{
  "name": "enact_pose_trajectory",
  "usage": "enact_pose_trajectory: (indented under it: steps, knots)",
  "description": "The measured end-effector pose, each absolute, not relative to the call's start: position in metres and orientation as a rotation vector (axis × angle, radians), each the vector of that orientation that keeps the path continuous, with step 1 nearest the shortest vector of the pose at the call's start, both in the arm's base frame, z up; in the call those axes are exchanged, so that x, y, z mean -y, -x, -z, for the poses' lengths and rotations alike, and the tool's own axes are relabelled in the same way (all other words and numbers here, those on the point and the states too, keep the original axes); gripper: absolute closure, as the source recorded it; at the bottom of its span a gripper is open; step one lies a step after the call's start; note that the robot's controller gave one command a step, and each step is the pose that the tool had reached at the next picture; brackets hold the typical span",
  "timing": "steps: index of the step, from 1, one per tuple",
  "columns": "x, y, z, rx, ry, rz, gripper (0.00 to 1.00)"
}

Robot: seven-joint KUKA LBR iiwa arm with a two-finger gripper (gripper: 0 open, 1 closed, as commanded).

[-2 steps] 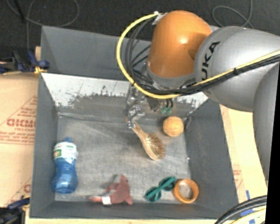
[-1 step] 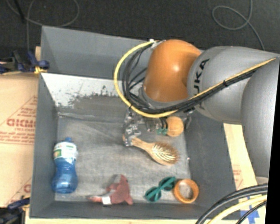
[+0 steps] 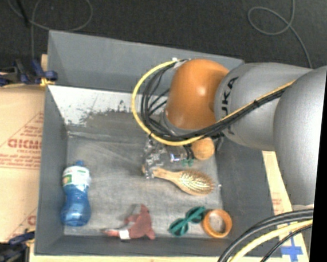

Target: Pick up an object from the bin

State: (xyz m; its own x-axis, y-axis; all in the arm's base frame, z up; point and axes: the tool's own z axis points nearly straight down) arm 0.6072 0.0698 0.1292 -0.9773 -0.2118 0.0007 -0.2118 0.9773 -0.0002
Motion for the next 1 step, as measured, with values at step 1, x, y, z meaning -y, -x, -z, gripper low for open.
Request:
enact_pose_trajectory:
  steps: [1]
  knots:
    - [-0.0737, -0.6054, -0.2871, 3.148, -0.135, 0.003, 1.0]
